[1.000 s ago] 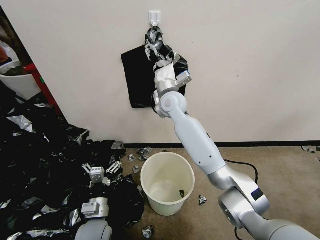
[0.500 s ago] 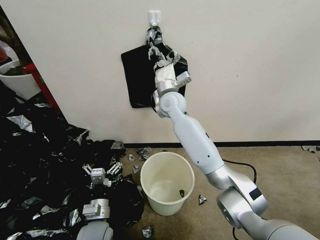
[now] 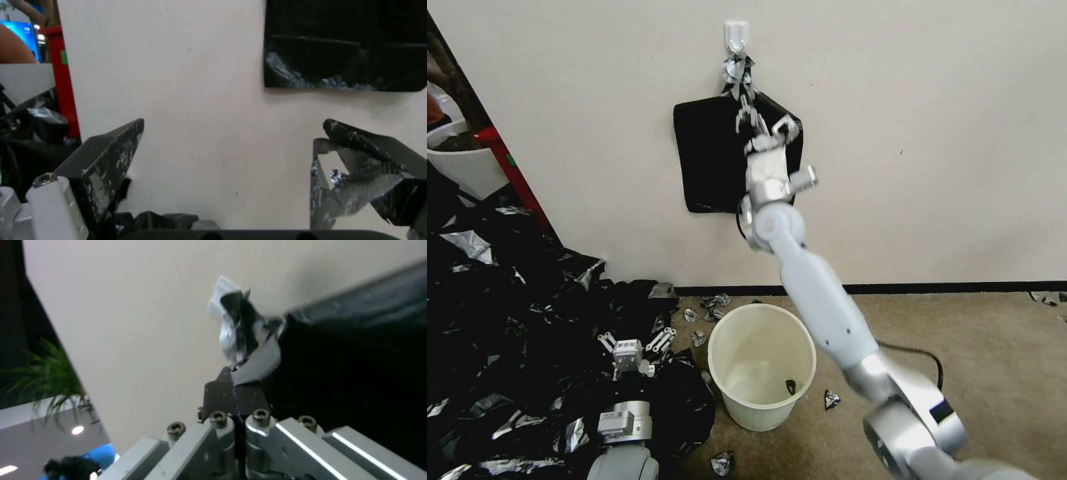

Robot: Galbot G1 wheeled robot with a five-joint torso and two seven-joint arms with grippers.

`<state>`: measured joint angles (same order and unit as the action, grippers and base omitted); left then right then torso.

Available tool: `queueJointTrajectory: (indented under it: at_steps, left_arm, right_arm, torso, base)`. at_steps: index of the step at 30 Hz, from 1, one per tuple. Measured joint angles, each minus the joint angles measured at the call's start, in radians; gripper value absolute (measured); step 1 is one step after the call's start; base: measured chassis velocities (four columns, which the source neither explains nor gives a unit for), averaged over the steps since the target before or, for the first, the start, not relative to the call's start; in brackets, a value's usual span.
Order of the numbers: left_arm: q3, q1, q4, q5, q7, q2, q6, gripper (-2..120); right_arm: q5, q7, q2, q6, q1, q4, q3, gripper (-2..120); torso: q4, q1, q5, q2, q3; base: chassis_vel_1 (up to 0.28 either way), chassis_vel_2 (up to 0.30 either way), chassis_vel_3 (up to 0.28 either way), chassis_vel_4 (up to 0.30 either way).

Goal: Place a trash bag onto the trash bin.

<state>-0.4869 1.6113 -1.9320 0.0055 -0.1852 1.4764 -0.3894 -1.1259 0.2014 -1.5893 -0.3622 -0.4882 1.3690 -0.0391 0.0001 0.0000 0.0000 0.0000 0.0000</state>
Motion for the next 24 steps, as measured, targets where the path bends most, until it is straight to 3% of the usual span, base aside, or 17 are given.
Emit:
queueJointTrajectory:
  at_steps: [9,14,17,19,21,22,24]
  left_arm:
    - [0.005,-0.011,0.015,-0.004,0.000,-0.011,-0.005,100]
    - [0.003,-0.019,0.022,-0.009,-0.001,-0.017,-0.005,100]
    - [0.007,-0.021,0.024,-0.010,-0.001,-0.019,-0.005,100]
    - [0.013,-0.021,0.026,-0.010,-0.001,-0.020,-0.005,100]
    - [0.013,-0.021,0.027,-0.010,-0.001,-0.020,-0.006,100]
    - [0.013,-0.021,0.029,-0.009,-0.001,-0.021,-0.006,100]
    - [0.013,-0.021,0.029,-0.009,-0.001,-0.022,-0.006,100]
  right_arm:
    - [0.006,0.239,0.065,-0.002,-0.241,0.127,-0.008,0]
    - [0.039,0.268,0.076,-0.001,-0.291,0.144,-0.011,0]
    - [0.068,0.183,0.076,0.003,-0.295,0.153,-0.009,0]
    - [0.081,0.021,0.068,0.029,-0.263,0.162,-0.002,0]
    - [0.081,0.000,0.066,0.033,-0.254,0.160,-0.001,2]
    - [0.076,-0.071,0.058,0.048,-0.204,0.139,0.005,8]
    - [0.070,-0.091,0.055,0.053,-0.181,0.125,0.008,14]
  torso:
    - [-0.0001,0.000,0.0000,0.000,0.000]
    - [-0.0001,0.000,0.0000,0.000,0.000]
    - [-0.0001,0.000,0.0000,0.000,0.000]
    - [-0.0002,0.000,0.0000,0.000,0.000]
    - [-0.0002,0.000,0.0000,0.000,0.000]
    - [-0.0001,0.000,-0.0001,0.000,0.000]
    - [0.0000,0.000,-0.0001,0.000,0.000]
  base:
    - [0.000,0.000,0.000,0.000]
    - [0.000,0.000,0.000,0.000]
    - [0.000,0.000,0.000,0.000]
    - [0.000,0.000,0.000,0.000]
    - [0.000,0.000,0.000,0.000]
    - [0.000,0.000,0.000,0.000]
    - [0.000,0.000,0.000,0.000]
